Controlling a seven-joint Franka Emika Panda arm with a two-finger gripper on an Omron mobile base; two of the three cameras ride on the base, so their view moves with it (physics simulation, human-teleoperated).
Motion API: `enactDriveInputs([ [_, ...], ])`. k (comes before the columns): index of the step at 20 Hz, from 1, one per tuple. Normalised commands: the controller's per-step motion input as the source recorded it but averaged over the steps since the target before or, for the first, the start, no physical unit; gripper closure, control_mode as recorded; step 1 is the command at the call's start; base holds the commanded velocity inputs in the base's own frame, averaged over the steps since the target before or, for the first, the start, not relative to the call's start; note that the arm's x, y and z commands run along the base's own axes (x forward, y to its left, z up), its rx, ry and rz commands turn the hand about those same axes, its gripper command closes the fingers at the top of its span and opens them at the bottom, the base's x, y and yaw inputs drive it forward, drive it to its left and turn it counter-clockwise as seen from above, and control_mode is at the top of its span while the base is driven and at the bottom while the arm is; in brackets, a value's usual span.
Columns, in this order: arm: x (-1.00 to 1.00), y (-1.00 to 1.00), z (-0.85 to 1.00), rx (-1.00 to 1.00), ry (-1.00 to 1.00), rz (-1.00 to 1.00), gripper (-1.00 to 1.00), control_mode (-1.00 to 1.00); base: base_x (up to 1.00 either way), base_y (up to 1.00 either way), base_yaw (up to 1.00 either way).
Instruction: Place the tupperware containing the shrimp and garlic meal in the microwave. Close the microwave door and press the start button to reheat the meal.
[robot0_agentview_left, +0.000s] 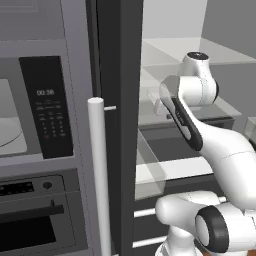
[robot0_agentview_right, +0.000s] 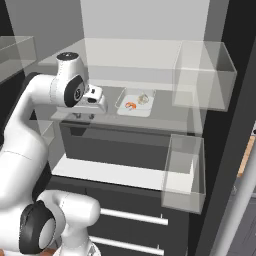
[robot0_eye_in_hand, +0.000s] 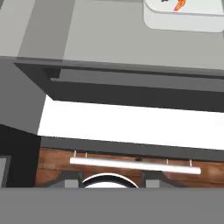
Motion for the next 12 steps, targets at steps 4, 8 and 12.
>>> enactDriveInputs([
  [4, 0.0, -0.06, -0.06, 0.02, -0.13, 0.0, -1.0, -1.0, 0.0, 0.0, 0.0],
  [8, 0.0, -0.21, -0.08, 0.12, -0.37, 0.0, -1.0, -1.0, 0.0, 0.0, 0.0],
  [12, 0.05, -0.35, 0.0, 0.14, -0.36, 0.0, -1.0, -1.0, 0.0, 0.0, 0.0],
])
